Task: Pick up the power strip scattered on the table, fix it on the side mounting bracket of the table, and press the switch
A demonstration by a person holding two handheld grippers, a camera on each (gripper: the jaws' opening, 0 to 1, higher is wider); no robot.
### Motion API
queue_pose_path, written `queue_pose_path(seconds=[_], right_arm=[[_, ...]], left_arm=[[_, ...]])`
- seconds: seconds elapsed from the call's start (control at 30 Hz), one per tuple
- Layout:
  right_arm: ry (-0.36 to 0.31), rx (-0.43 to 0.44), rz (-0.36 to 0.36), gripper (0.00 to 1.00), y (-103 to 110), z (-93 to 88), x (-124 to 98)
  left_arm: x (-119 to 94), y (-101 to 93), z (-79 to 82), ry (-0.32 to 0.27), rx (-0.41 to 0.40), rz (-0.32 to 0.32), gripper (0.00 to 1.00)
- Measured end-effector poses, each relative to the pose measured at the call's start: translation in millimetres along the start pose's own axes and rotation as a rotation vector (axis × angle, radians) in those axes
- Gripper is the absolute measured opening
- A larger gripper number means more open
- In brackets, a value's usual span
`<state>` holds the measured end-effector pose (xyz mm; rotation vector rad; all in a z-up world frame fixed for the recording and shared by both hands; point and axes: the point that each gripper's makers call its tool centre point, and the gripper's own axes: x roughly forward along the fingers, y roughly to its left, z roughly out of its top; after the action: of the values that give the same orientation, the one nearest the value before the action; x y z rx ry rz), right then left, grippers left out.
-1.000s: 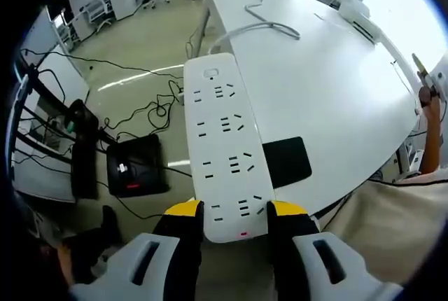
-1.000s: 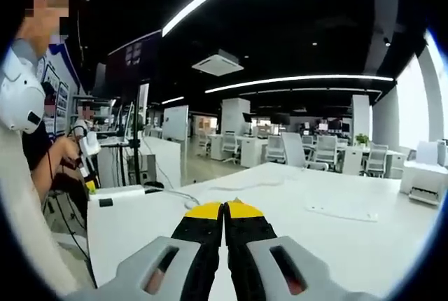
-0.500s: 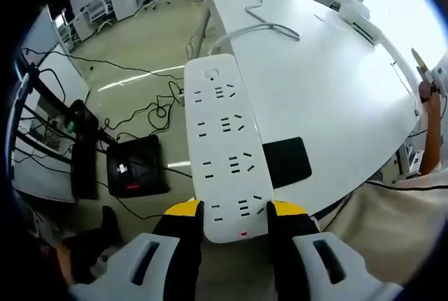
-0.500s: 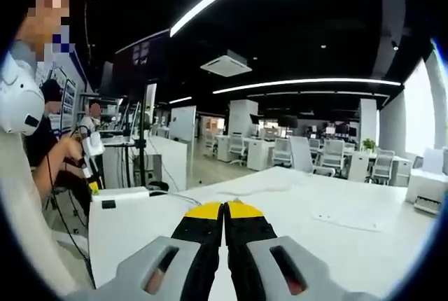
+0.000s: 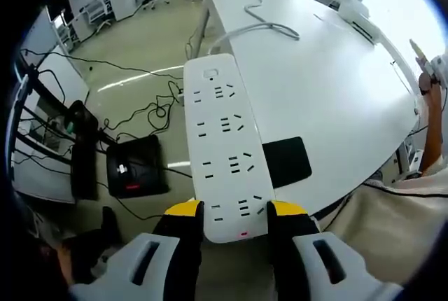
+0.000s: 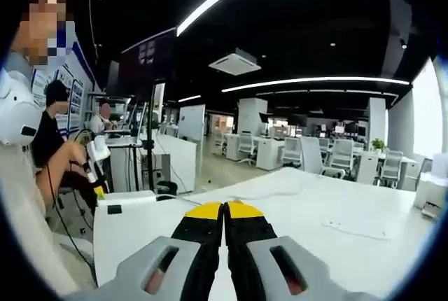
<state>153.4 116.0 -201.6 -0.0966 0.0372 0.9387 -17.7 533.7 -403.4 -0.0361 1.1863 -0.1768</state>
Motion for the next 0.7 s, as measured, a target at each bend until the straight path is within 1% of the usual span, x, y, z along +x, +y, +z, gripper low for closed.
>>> queue_pose_path(seconds=[0.43, 0.7], right_arm=[[0.040, -0.012, 0.053, 0.00, 13.0, 6.0, 21.2], [0.037, -0.002, 0.102, 0.00, 26.8, 12.2, 41.1]], left_arm=[[-0.1, -0.7, 0.2, -0.003, 0.001, -0.001, 0.41], [-0.2, -1.3, 0.0, 0.005, 0.003, 0.000, 0.41]])
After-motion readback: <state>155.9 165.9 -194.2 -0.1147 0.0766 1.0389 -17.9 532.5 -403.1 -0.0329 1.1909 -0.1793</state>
